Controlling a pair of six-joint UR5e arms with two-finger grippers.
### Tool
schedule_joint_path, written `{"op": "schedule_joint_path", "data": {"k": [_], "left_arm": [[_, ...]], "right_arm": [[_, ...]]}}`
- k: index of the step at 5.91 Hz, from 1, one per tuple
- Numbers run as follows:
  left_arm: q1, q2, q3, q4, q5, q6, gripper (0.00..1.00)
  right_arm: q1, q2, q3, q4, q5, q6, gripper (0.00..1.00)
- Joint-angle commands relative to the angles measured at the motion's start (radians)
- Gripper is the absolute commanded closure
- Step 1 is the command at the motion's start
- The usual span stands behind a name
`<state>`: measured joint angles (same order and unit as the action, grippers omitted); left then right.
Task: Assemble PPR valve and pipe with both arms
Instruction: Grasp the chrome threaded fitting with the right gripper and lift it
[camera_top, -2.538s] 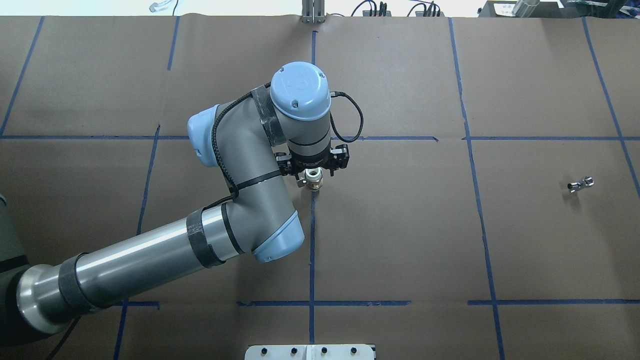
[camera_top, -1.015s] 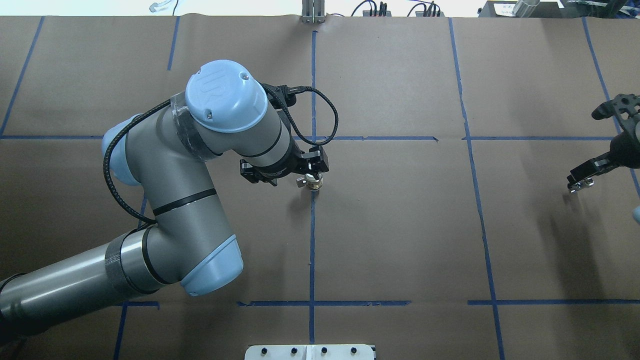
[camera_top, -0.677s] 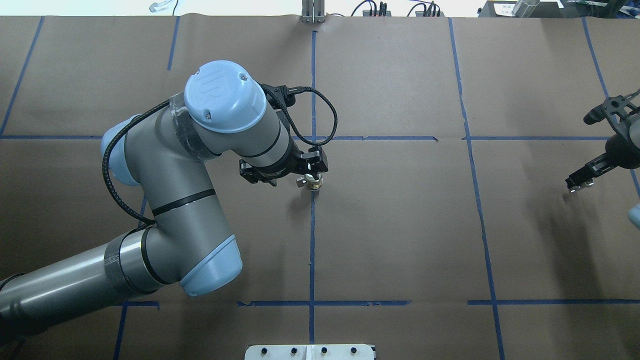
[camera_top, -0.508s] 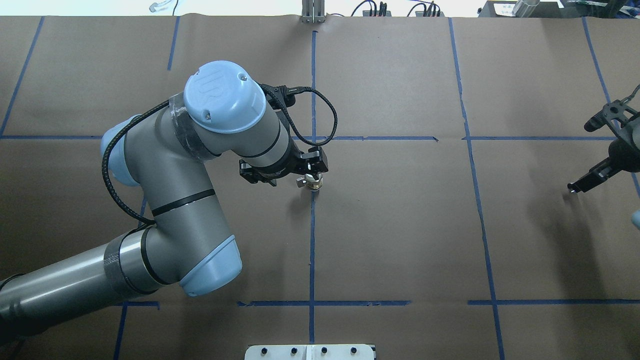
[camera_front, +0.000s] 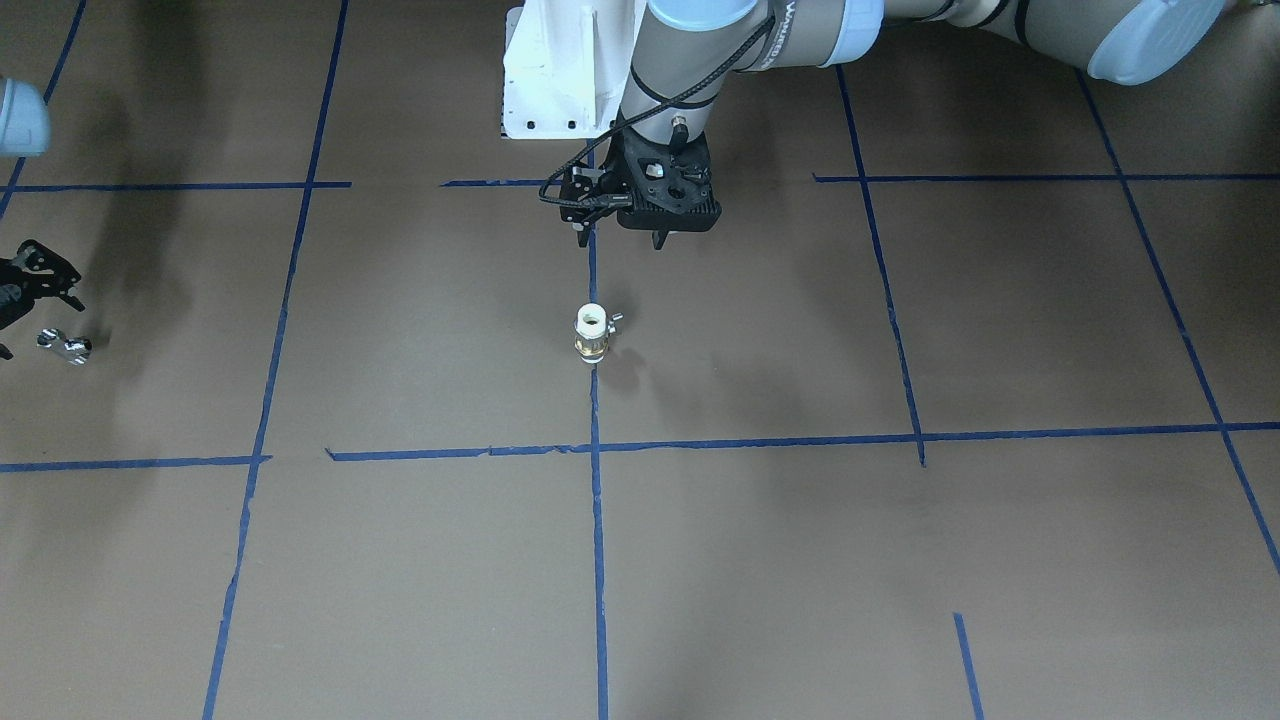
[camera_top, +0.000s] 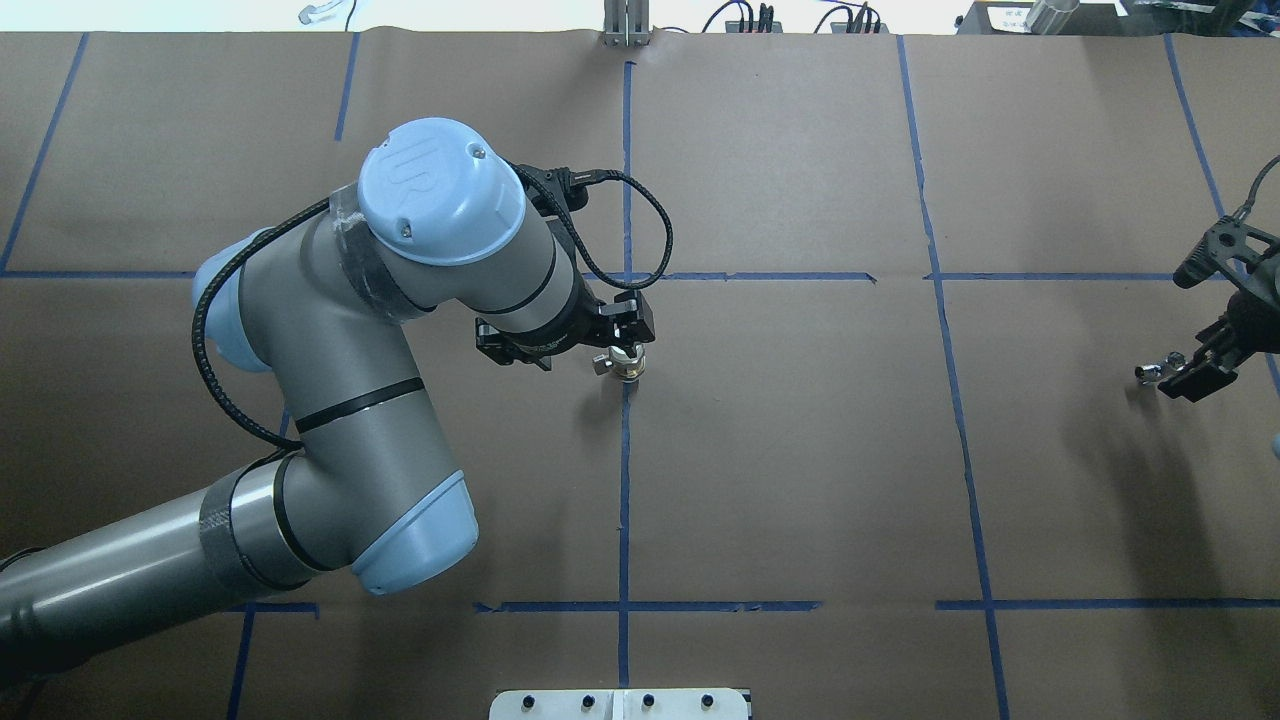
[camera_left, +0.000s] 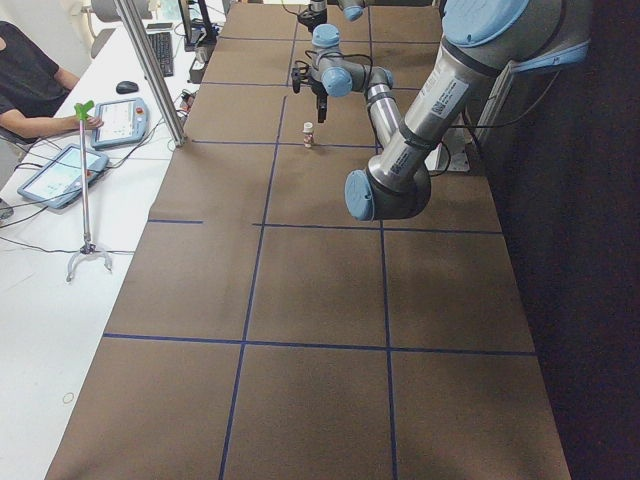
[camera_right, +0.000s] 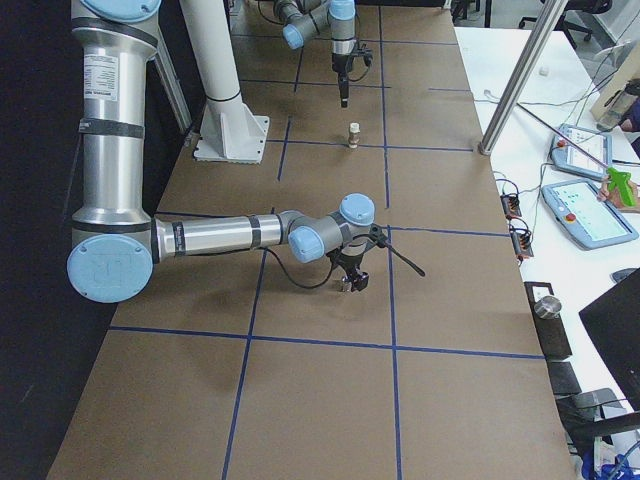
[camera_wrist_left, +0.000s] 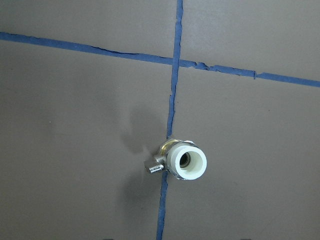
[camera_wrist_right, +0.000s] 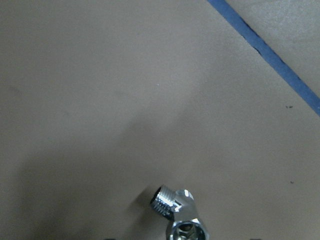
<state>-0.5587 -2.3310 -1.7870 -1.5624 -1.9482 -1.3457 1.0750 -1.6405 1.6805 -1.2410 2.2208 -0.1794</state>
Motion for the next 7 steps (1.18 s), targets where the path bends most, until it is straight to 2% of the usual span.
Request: {"op": "schedule_joint_path", "data": {"k": [1, 4, 6, 7], "left_arm": [[-0.001, 0.012, -0.015, -0.001, 0.0, 0.0, 0.12], [-0.003, 0.013, -0.017, -0.001, 0.0, 0.0, 0.12], [-0.006, 0.016, -0.025, -0.001, -0.001, 0.002, 0.12], [-0.006, 0.021, -0.035, -0.001, -0.001, 0.002, 0.12]], "right_arm": [[-0.004, 0.011, -0.01, -0.001, -0.003, -0.034, 0.11], [-0.009, 0.013, -0.022, -0.001, -0.004, -0.054, 0.17], [-0.012, 0.013, -0.024, 0.0, -0.006, -0.052, 0.27], [-0.012, 0.013, -0.027, 0.0, -0.003, -0.051, 0.47]]}}
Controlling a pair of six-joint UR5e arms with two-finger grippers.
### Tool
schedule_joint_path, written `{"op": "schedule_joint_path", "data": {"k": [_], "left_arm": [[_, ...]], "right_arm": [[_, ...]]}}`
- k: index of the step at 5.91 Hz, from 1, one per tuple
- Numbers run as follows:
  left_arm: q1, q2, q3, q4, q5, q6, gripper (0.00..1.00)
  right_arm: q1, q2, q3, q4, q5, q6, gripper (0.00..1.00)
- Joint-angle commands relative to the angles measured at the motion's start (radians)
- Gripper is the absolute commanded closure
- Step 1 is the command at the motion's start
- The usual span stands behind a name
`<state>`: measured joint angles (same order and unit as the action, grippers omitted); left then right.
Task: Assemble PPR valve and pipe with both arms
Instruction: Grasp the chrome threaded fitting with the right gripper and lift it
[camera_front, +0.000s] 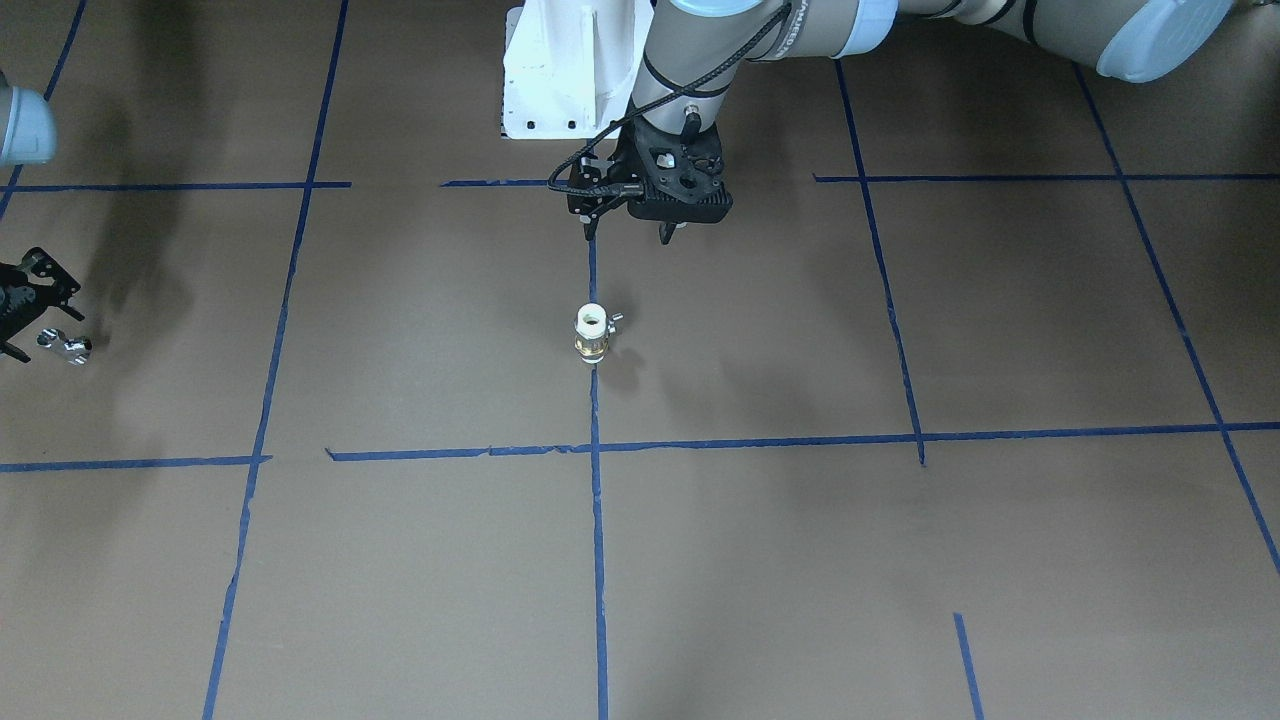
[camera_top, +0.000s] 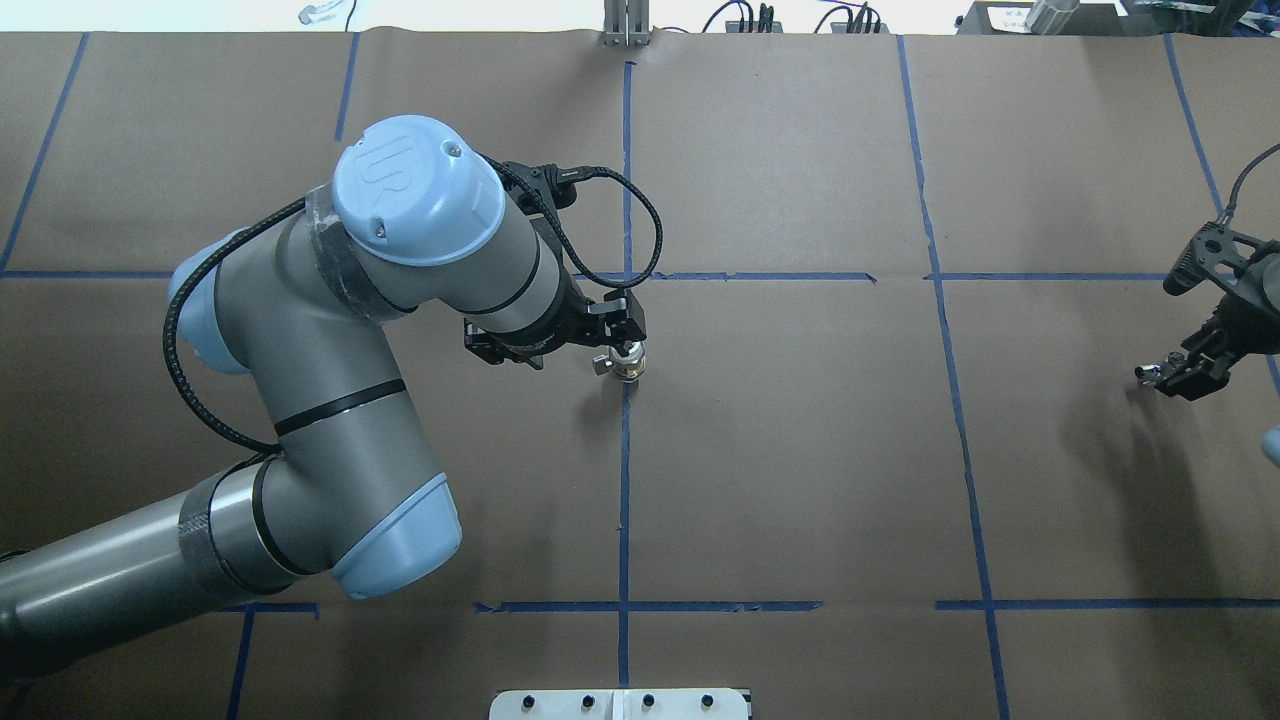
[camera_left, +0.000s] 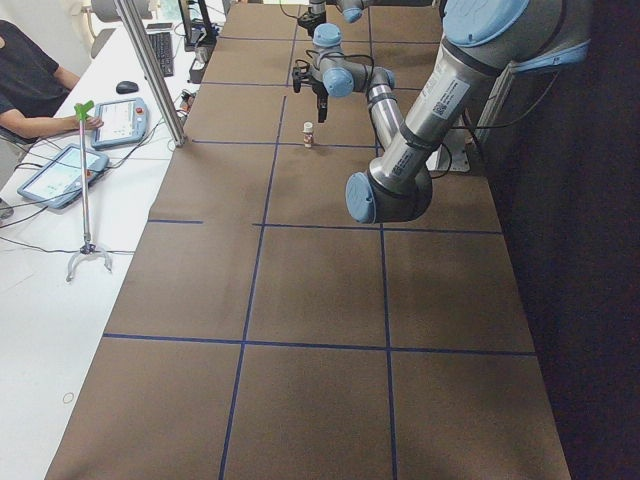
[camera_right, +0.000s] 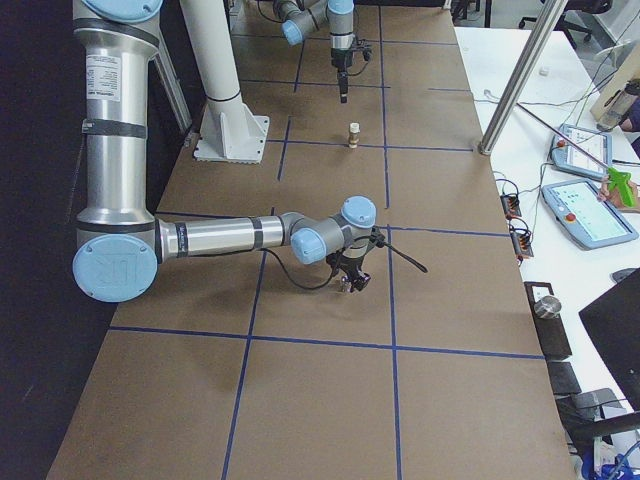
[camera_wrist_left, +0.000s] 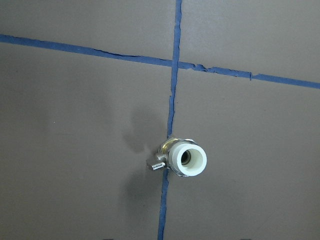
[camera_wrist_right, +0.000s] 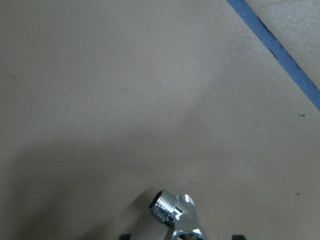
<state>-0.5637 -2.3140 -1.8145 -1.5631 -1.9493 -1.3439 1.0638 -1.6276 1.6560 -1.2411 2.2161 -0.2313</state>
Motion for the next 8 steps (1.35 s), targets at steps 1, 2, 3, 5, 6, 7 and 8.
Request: {"op": "schedule_joint_path", "data": {"k": [1, 2, 3, 5, 6, 7, 8], "left_arm": [[-0.002, 0.004, -0.009, 0.0, 0.001, 0.0, 0.12], [-0.002, 0.004, -0.012, 0.0, 0.001, 0.0, 0.12], [-0.002, 0.005, -0.017, 0.0, 0.001, 0.0, 0.12], [-0.002, 0.031, -0.051, 0.0, 0.001, 0.0, 0.12], [-0.002, 0.059, -0.08, 0.0, 0.0, 0.002, 0.12], [-0.002, 0.082, -0.094, 0.0, 0.0, 0.005, 0.12], [-0.002, 0.146, -0.136, -0.003, 0.0, 0.014, 0.1]], "right_arm": [[-0.001, 0.008, -0.004, 0.0, 0.002, 0.0, 0.81], [-0.001, 0.011, -0.004, -0.001, 0.004, 0.003, 1.0], [0.001, 0.011, -0.001, 0.0, 0.014, 0.003, 1.0], [0.001, 0.018, 0.097, -0.036, 0.06, 0.097, 1.0], [0.001, 0.067, 0.16, -0.063, 0.079, 0.306, 1.0], [-0.049, 0.116, 0.204, -0.063, 0.079, 0.504, 1.0], [-0.12, 0.182, 0.229, -0.063, 0.074, 0.737, 1.0]]}}
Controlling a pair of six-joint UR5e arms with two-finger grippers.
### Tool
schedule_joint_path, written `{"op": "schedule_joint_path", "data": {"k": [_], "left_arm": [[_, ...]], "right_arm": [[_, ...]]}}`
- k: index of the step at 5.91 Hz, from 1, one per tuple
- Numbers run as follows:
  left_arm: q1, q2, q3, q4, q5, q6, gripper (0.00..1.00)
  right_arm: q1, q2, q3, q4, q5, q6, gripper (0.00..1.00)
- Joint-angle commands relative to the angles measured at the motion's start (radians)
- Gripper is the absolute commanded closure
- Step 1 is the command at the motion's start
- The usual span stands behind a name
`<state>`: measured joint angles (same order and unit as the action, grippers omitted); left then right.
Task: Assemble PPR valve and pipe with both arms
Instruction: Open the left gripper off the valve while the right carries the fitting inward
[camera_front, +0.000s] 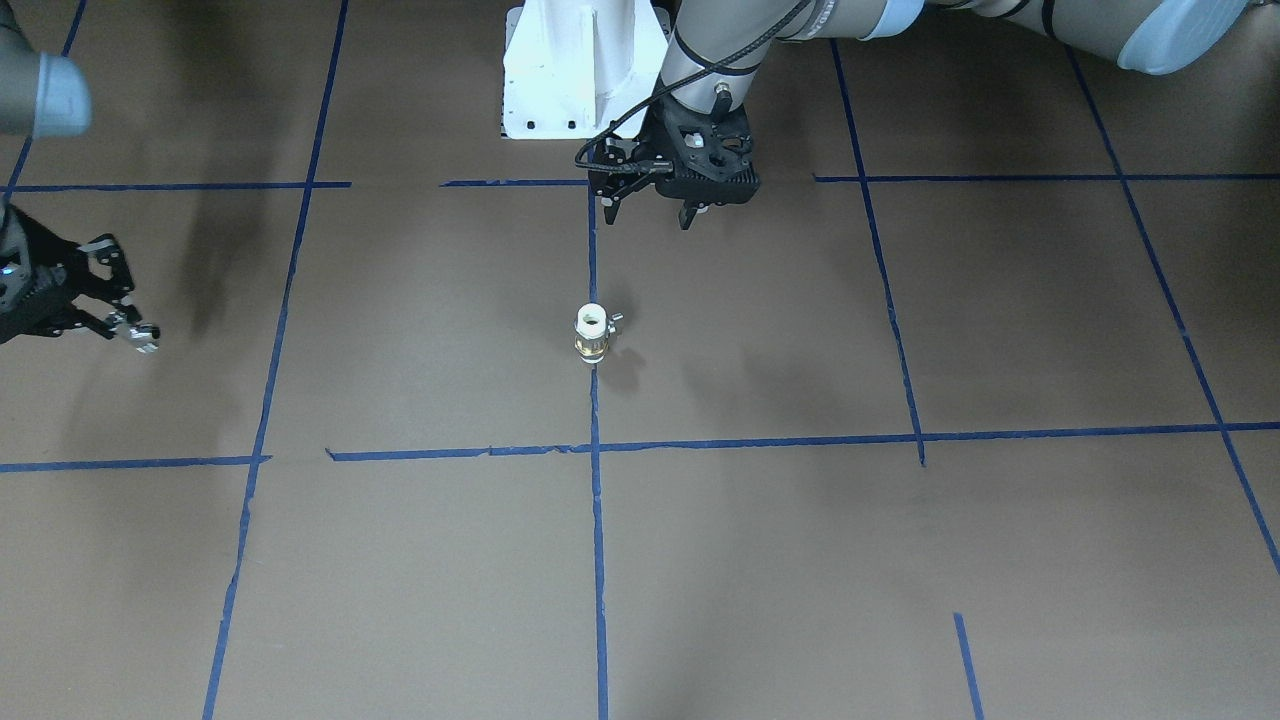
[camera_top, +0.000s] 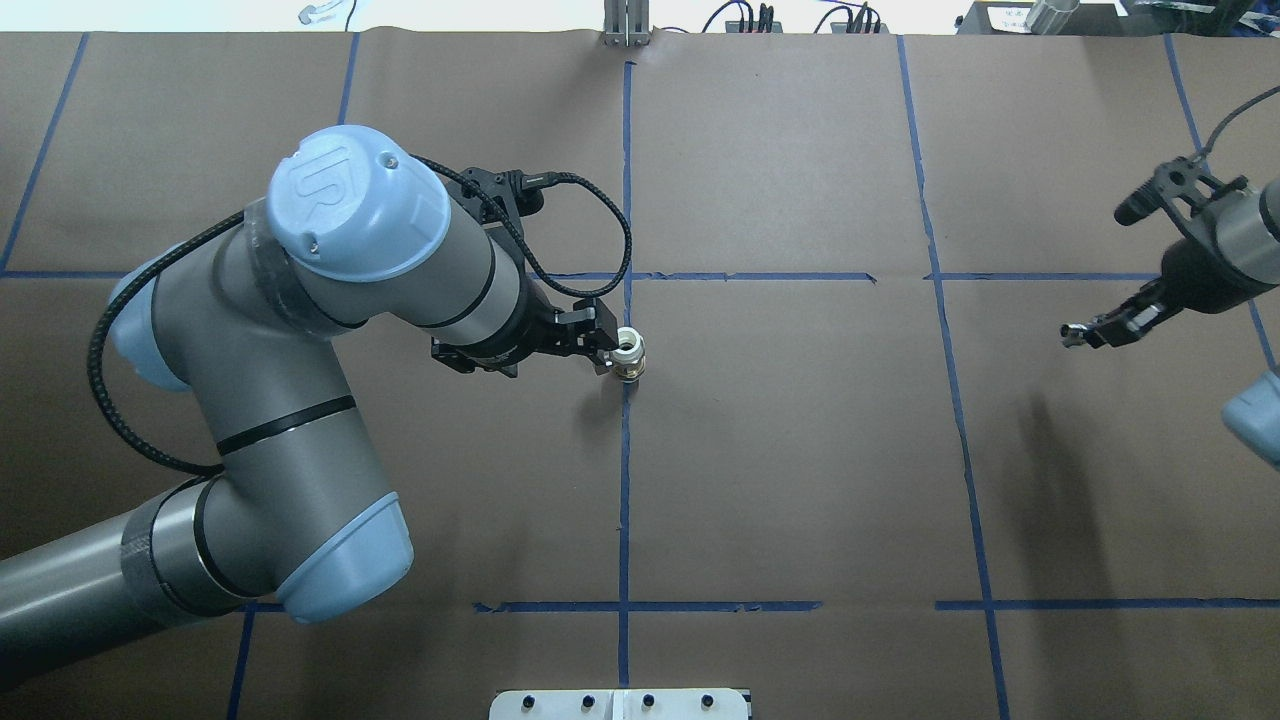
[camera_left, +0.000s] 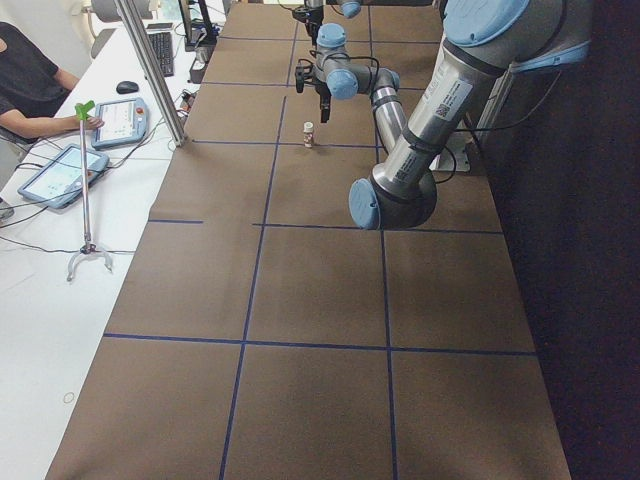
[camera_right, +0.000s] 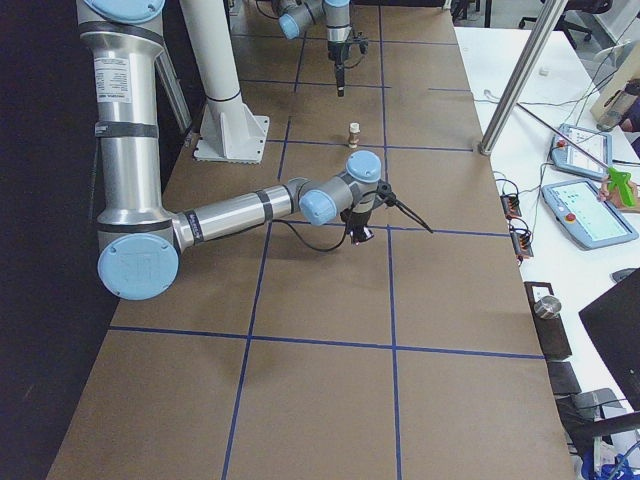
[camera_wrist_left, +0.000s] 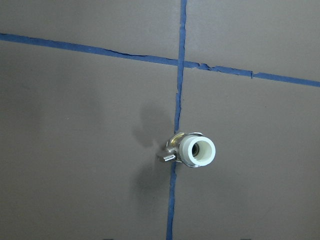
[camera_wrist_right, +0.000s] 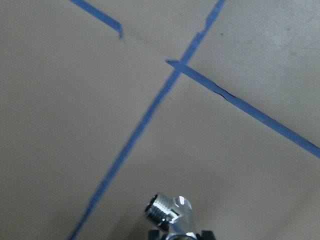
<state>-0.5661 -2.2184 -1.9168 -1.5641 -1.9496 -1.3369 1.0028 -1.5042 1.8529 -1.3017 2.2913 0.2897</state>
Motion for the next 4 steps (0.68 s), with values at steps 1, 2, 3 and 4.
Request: {"op": "schedule_joint_path", "data": {"k": [1, 2, 3, 4], "left_arm": [[-0.002, 0.081, -0.044, -0.005, 0.0, 0.008, 0.1], [-0.002, 0.11, -0.044, -0.005, 0.0, 0.012, 0.1], [-0.008, 0.141, -0.044, -0.016, 0.0, 0.083, 0.1], [-0.009, 0.181, -0.044, -0.042, 0.001, 0.105, 0.1]], "right_arm": [[-0.131, 0.152, 0.038, -0.005, -0.009, 0.425, 1.0], [-0.22, 0.261, 0.043, -0.054, -0.044, 0.638, 1.0], [-0.284, 0.389, 0.067, -0.194, -0.129, 0.745, 1.0], [-0.347, 0.507, 0.095, -0.384, -0.197, 0.82, 1.0]]}}
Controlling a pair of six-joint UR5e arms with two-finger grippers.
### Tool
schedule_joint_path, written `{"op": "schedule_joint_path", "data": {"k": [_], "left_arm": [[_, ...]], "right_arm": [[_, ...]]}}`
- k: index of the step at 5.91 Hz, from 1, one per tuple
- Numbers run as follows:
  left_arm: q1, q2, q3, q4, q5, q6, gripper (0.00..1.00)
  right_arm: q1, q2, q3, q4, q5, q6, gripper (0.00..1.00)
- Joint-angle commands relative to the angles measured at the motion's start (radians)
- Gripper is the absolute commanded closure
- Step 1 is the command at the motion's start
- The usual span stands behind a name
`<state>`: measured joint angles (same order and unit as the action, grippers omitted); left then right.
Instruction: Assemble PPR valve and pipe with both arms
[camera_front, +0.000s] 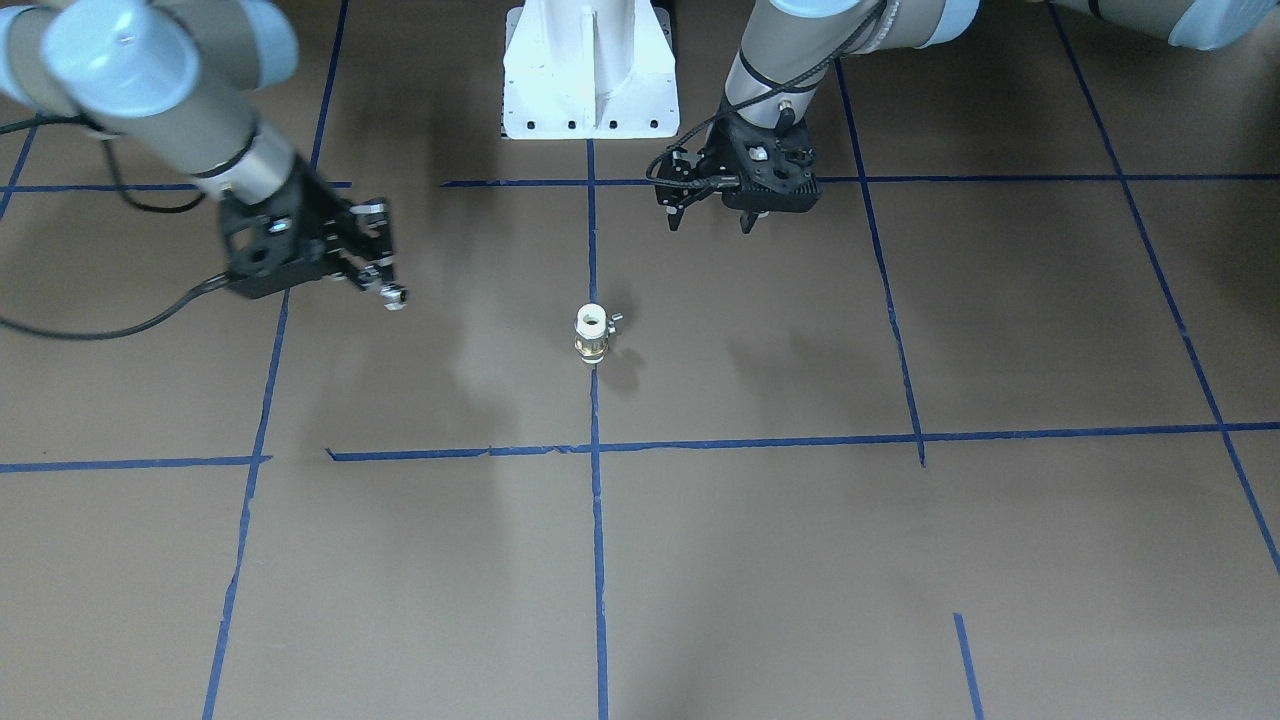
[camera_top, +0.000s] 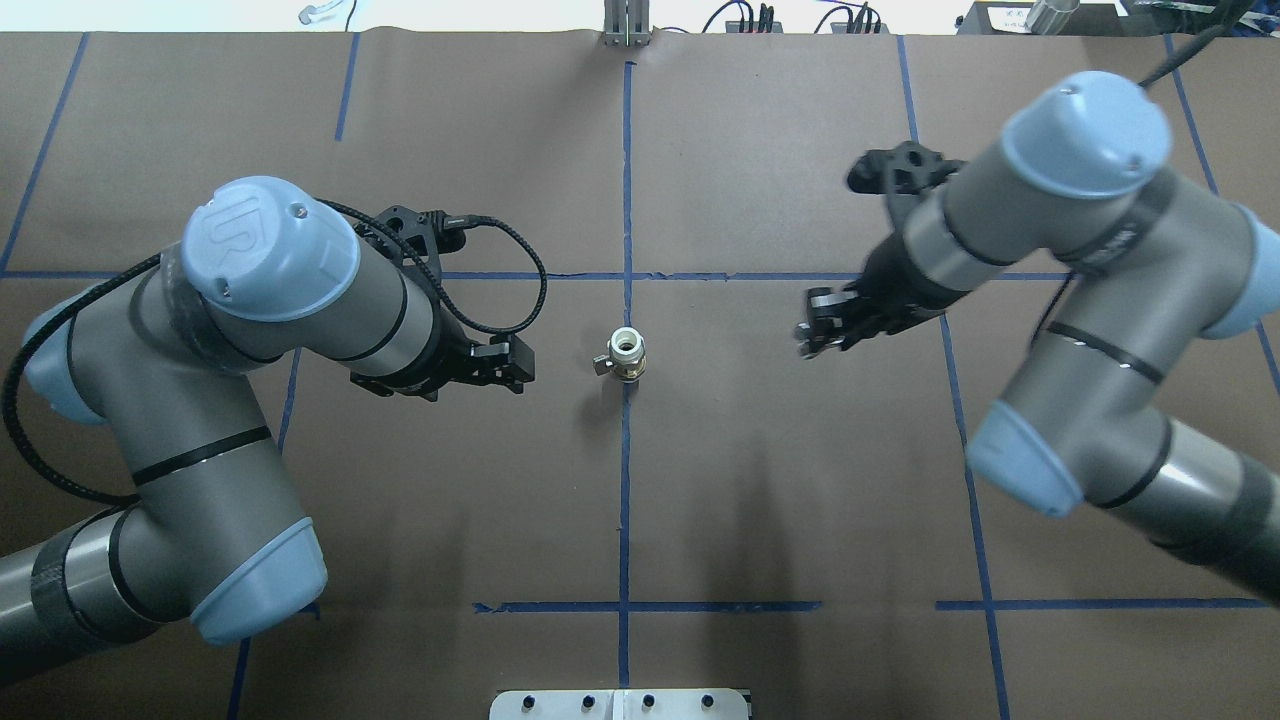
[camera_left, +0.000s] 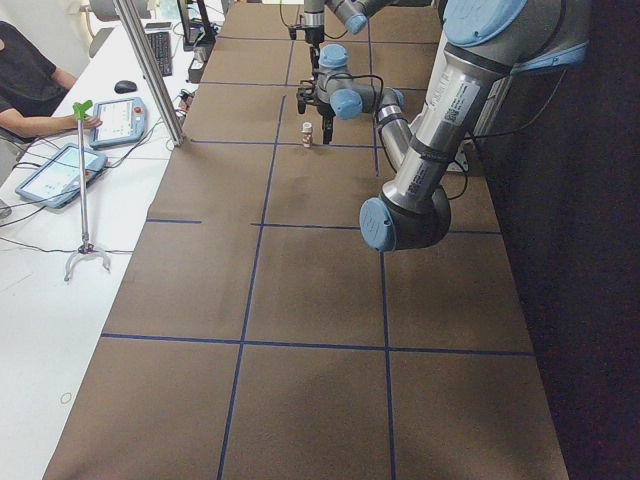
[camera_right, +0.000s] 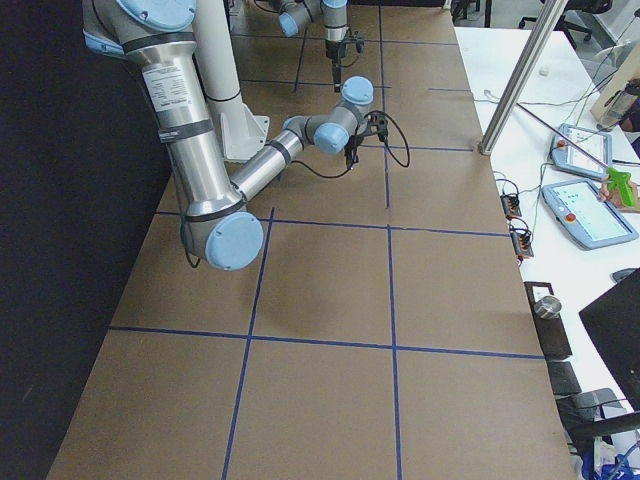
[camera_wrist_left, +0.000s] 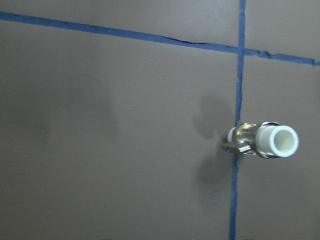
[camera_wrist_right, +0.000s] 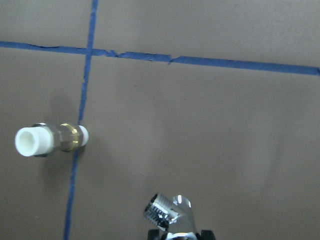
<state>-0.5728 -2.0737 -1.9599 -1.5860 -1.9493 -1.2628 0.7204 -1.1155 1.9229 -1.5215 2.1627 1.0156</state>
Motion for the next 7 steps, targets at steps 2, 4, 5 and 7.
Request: {"op": "schedule_joint_path", "data": {"k": [2, 4, 5, 7], "left_arm": [[-0.001, 0.143, -0.001, -0.13, 0.0, 0.031, 0.1], [0.001, 0.161, -0.001, -0.15, 0.001, 0.029, 0.1], [0.001, 0.161, -0.001, -0.15, 0.001, 0.028, 0.09], [0.002, 0.159, -0.001, -0.15, 0.001, 0.026, 0.08]], "right_arm": [[-0.165, 0.264, -0.037, -0.232, -0.205, 0.3, 1.0], [-0.164, 0.402, -0.213, -0.227, -0.207, 0.527, 1.0], [-0.164, 0.427, -0.257, -0.22, -0.207, 0.567, 1.0], [-0.162, 0.47, -0.335, -0.22, -0.208, 0.577, 1.0]]}}
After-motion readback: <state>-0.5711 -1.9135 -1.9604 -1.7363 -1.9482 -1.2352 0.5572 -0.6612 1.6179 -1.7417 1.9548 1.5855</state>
